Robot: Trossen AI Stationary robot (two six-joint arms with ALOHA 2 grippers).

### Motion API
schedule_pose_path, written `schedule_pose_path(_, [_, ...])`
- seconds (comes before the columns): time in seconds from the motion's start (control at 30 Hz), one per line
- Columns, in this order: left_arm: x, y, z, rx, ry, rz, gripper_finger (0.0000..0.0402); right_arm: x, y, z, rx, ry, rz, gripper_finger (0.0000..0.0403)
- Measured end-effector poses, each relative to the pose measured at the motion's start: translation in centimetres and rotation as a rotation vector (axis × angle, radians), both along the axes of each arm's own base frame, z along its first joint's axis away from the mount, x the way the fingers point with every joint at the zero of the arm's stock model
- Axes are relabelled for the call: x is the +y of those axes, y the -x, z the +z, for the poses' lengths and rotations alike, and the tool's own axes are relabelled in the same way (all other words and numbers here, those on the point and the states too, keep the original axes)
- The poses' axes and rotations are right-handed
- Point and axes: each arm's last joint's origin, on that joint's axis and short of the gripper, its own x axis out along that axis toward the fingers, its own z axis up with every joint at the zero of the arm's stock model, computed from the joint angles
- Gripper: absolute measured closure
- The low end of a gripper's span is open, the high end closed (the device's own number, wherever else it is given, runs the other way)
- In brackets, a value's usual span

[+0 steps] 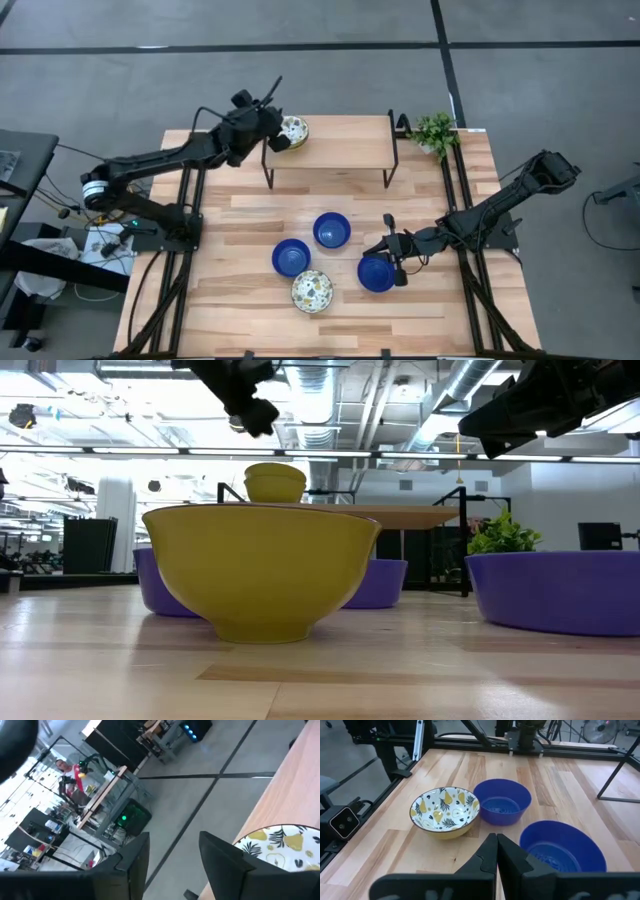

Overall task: Pick & Place Mini bowls
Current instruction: Stack the white pattern bowl on the top of the white pattern bowl on the shelf

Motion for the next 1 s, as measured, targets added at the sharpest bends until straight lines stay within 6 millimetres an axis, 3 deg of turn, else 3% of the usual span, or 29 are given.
schedule_pose_path(0.37, [2.3, -1.5, -2.0, -0.004, -0.010, 0.078, 0.0254, 0.0, 0.0, -0.1, 0.005, 0.003, -0.001, 0.0403])
schedule_pose_path(1.0, [3.1, -2.3, -3.0, 0.035, 0.002, 0.079, 0.0259, 0.0, 0.0, 0.0, 0.005, 0.002, -0.001, 0.0403])
